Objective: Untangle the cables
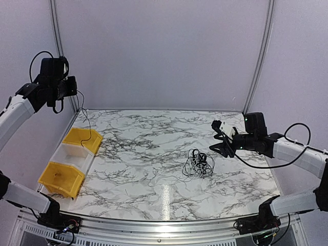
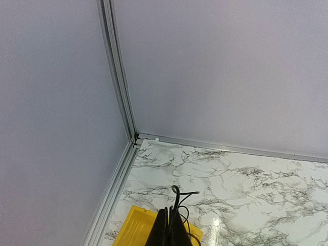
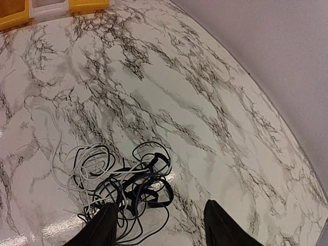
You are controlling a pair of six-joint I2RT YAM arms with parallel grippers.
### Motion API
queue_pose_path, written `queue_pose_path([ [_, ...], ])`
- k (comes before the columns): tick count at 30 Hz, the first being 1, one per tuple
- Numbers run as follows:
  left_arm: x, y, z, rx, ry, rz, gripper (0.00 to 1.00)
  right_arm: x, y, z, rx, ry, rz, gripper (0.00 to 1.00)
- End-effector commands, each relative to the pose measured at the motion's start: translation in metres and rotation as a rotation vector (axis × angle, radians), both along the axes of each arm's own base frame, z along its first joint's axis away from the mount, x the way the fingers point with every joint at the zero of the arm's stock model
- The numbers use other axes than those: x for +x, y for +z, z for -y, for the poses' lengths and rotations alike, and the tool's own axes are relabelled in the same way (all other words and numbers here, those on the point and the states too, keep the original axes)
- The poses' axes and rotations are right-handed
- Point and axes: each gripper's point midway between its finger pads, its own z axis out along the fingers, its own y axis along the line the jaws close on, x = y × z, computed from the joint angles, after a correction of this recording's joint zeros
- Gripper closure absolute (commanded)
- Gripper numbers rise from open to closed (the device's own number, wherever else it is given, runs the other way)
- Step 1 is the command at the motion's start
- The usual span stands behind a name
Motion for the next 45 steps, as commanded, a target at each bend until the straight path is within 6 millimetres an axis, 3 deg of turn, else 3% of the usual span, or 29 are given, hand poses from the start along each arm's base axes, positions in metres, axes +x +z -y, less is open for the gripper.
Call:
queue_pose_path([
  [1,0.008,-0.013,-0.005,0.001,0.004,-0.005,1.0,0.005,0.001,0.002,-0.018,-0.005,0.002,0.42],
  [10,0.006,-0.046,-0.019,-0.001,0.039,-0.056,1.0,0.005,-0.006,0.003,-0.037,-0.001,-0.014,0.42],
  [17,-0.004,-0.091,-0.026,0.009,0.07,-0.103,1.0,0.006,-0.017,0.002,-0.046,0.006,-0.046,0.42],
  [22,-0.014,-0.123,-0.049,0.084,0.18,-0.172,1.0,0.008,-0.025,0.002,-0.062,0.006,-0.066,0.43],
  [29,-0.001,-0.165,-0.054,0.065,0.183,-0.289,1.0,0.01,-0.031,0.003,-0.076,0.0,-0.08,0.43],
  [31,0.002,-0.159,-0.055,0.035,0.18,-0.275,1.0,0.01,-0.033,0.003,-0.08,0.001,-0.084,0.43],
  [34,0.007,-0.132,-0.038,-0.053,0.086,-0.177,1.0,0.01,-0.033,0.004,-0.082,0.0,-0.082,0.43],
  [39,0.009,-0.05,0.005,-0.214,-0.148,0.004,1.0,0.011,-0.033,0.004,-0.084,-0.002,-0.083,0.43],
  [42,-0.002,0.003,0.001,-0.248,-0.148,0.154,1.0,0.011,-0.034,0.004,-0.087,-0.005,-0.085,0.43],
  [45,-0.012,0.04,0.001,-0.228,-0.179,0.251,1.0,0.011,-0.035,0.005,-0.089,-0.009,-0.085,0.43],
])
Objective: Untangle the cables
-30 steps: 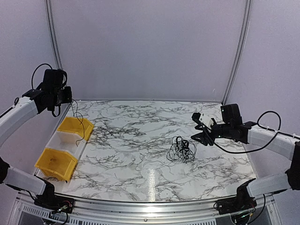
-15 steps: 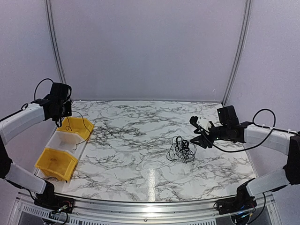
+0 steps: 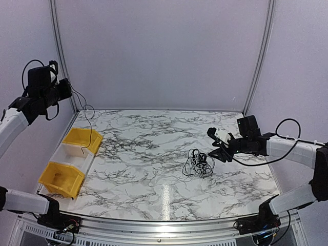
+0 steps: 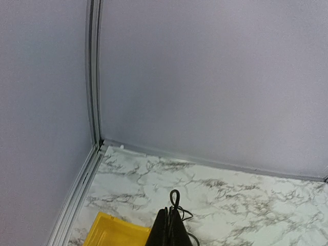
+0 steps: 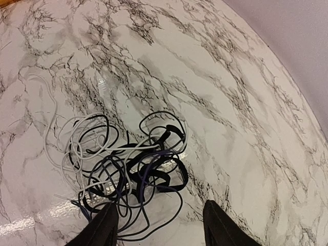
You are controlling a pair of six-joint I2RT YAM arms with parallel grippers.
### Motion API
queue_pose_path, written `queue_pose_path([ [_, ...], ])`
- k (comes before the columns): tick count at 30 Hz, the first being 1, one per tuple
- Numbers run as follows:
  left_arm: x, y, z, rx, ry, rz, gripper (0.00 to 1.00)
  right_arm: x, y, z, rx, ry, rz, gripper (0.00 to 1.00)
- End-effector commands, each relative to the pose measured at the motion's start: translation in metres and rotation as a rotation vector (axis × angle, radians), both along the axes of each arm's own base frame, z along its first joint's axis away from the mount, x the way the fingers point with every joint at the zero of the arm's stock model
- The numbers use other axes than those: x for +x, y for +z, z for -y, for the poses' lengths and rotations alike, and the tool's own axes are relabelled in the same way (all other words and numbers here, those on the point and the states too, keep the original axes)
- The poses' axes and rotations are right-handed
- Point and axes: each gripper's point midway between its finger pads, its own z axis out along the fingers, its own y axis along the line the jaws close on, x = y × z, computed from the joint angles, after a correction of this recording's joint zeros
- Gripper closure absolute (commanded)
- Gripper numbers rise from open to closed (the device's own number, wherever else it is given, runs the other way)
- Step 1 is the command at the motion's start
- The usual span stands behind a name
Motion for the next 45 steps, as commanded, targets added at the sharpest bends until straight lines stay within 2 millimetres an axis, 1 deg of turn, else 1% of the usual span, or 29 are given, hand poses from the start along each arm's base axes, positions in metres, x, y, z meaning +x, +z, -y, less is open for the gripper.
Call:
queue_pose_path([
  [1,-0.016,0.076,0.009,-0.034,-0.077,0.219,1.0,0.009,0.009,0.002,-0.004,-0.016,0.023,0.43],
  [3,-0.018,0.086,0.007,-0.036,-0.069,0.249,1.0,0.01,0.009,0.002,-0.006,-0.02,0.021,0.43],
  [5,-0.015,0.092,0.006,-0.025,-0.062,0.26,1.0,0.011,0.008,0.003,-0.012,-0.026,0.024,0.43],
  [7,-0.011,0.097,0.0,-0.008,-0.026,0.265,1.0,0.012,0.009,0.005,-0.019,-0.034,0.032,0.44],
  [9,-0.003,0.092,-0.007,0.027,0.021,0.247,1.0,0.013,0.011,0.006,-0.024,-0.042,0.041,0.43],
  [11,0.008,0.08,-0.014,0.063,0.068,0.214,1.0,0.013,0.012,0.007,-0.024,-0.043,0.046,0.44],
  [14,0.022,0.066,-0.017,0.093,0.088,0.179,1.0,0.012,0.014,0.007,-0.022,-0.043,0.052,0.44],
  [19,0.033,0.046,-0.022,0.114,0.117,0.141,1.0,0.012,0.013,0.007,-0.025,-0.039,0.051,0.44],
  [21,0.032,0.036,-0.024,0.118,0.122,0.122,1.0,0.011,0.013,0.007,-0.027,-0.036,0.052,0.44],
  [24,0.025,0.025,-0.026,0.112,0.125,0.108,1.0,0.011,0.014,0.008,-0.028,-0.038,0.057,0.44],
  [32,-0.009,-0.009,-0.031,0.097,0.123,0.071,1.0,0.01,0.011,0.007,-0.033,-0.025,0.048,0.44],
  [36,-0.025,-0.031,-0.036,0.106,0.135,0.039,1.0,0.009,0.006,0.006,-0.039,-0.016,0.024,0.43],
  [40,-0.028,-0.065,-0.038,0.115,0.142,-0.031,1.0,0.008,0.003,0.005,-0.039,-0.009,0.012,0.44],
  [45,-0.021,-0.102,-0.039,0.148,0.153,-0.142,1.0,0.007,0.002,0.004,-0.037,-0.005,0.004,0.44],
])
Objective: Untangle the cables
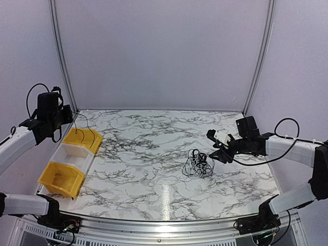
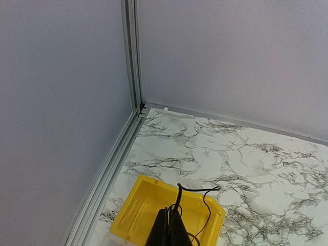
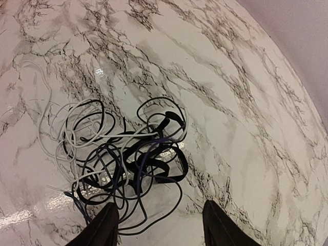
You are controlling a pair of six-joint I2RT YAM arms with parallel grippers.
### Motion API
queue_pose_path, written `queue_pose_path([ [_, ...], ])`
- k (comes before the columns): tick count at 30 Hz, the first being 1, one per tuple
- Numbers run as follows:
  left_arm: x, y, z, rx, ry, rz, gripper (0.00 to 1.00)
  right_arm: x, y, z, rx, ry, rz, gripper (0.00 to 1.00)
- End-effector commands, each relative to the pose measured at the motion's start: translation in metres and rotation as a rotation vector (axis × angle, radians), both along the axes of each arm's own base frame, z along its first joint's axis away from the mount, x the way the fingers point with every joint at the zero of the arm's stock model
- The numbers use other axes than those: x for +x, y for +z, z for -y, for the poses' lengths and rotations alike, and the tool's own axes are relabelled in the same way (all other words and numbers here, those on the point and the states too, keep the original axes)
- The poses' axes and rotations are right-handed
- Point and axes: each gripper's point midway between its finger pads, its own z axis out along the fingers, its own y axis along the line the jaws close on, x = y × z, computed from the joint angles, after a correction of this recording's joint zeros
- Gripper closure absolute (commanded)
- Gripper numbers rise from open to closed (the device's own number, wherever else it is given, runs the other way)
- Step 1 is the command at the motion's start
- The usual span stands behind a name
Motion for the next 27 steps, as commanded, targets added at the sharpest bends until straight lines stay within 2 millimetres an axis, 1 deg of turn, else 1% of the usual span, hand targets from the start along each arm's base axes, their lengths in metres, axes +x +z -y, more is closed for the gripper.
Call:
queue_pose_path([
  [1,0.006,-0.028,-0.006,0.017,0.036,-0.083,1.0,0.006,0.013,-0.002,0.012,0.006,0.016,0.44],
  [4,0.009,-0.041,-0.009,0.03,0.054,-0.124,1.0,0.006,0.013,-0.002,0.012,0.007,0.016,0.44],
  [10,0.012,-0.061,-0.031,0.045,0.131,-0.187,1.0,0.005,0.01,-0.003,0.01,0.014,0.005,0.44],
  [16,0.018,-0.087,-0.038,0.055,0.144,-0.264,1.0,0.004,0.009,-0.003,0.008,0.021,-0.013,0.44],
  [19,0.026,-0.098,-0.035,0.027,0.123,-0.292,1.0,0.003,0.01,-0.004,0.01,0.023,-0.012,0.44],
  [24,0.045,-0.123,-0.013,-0.045,0.023,-0.355,1.0,0.003,0.011,-0.004,0.01,0.028,-0.014,0.44],
  [27,0.048,-0.14,-0.005,-0.064,-0.013,-0.405,1.0,0.002,0.01,-0.004,0.008,0.03,-0.021,0.44],
])
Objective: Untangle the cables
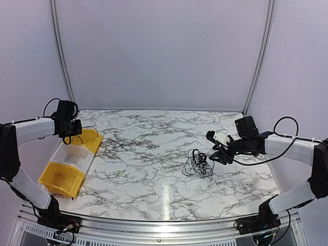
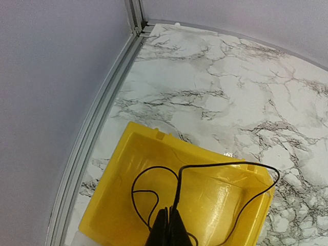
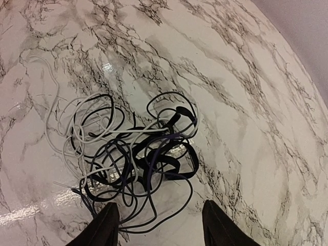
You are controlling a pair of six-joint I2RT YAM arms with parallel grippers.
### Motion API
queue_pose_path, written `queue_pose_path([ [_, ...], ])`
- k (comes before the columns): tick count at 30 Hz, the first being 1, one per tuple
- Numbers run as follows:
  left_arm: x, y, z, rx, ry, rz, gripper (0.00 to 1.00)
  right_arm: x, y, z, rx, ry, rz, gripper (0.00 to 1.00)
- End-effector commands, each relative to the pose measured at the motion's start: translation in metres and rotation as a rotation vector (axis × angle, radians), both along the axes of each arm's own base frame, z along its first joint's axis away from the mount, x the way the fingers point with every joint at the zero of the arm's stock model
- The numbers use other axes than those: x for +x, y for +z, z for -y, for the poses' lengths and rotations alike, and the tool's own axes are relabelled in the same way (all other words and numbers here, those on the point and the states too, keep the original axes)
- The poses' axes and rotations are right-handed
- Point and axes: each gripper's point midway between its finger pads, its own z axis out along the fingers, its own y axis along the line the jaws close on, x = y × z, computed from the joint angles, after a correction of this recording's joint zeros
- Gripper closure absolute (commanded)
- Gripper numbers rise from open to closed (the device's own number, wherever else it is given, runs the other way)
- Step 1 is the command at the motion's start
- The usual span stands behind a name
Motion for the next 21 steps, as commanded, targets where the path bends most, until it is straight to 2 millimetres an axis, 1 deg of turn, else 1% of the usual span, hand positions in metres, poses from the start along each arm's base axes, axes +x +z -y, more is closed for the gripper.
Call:
queue_pose_path([
  [1,0.008,-0.01,0.015,-0.075,-0.055,-0.041,1.0,0.007,0.015,-0.003,0.013,0.013,0.026,0.44],
  [4,0.006,-0.018,0.012,-0.072,-0.043,-0.07,1.0,0.007,0.015,-0.002,0.012,0.012,0.025,0.44],
  [8,0.002,-0.031,0.003,-0.067,-0.005,-0.129,1.0,0.007,0.014,-0.003,0.011,0.014,0.023,0.44],
  [10,0.0,-0.034,-0.001,-0.071,0.01,-0.15,1.0,0.007,0.014,-0.002,0.01,0.013,0.022,0.44],
  [14,-0.009,-0.031,-0.013,-0.048,0.053,-0.156,1.0,0.007,0.012,-0.002,0.008,0.013,0.018,0.44],
  [17,-0.015,-0.028,-0.017,-0.03,0.061,-0.167,1.0,0.006,0.011,-0.002,0.006,0.013,0.012,0.44],
  [21,-0.027,-0.008,-0.023,0.0,0.077,-0.134,1.0,0.007,0.008,-0.002,0.0,0.011,0.006,0.44],
])
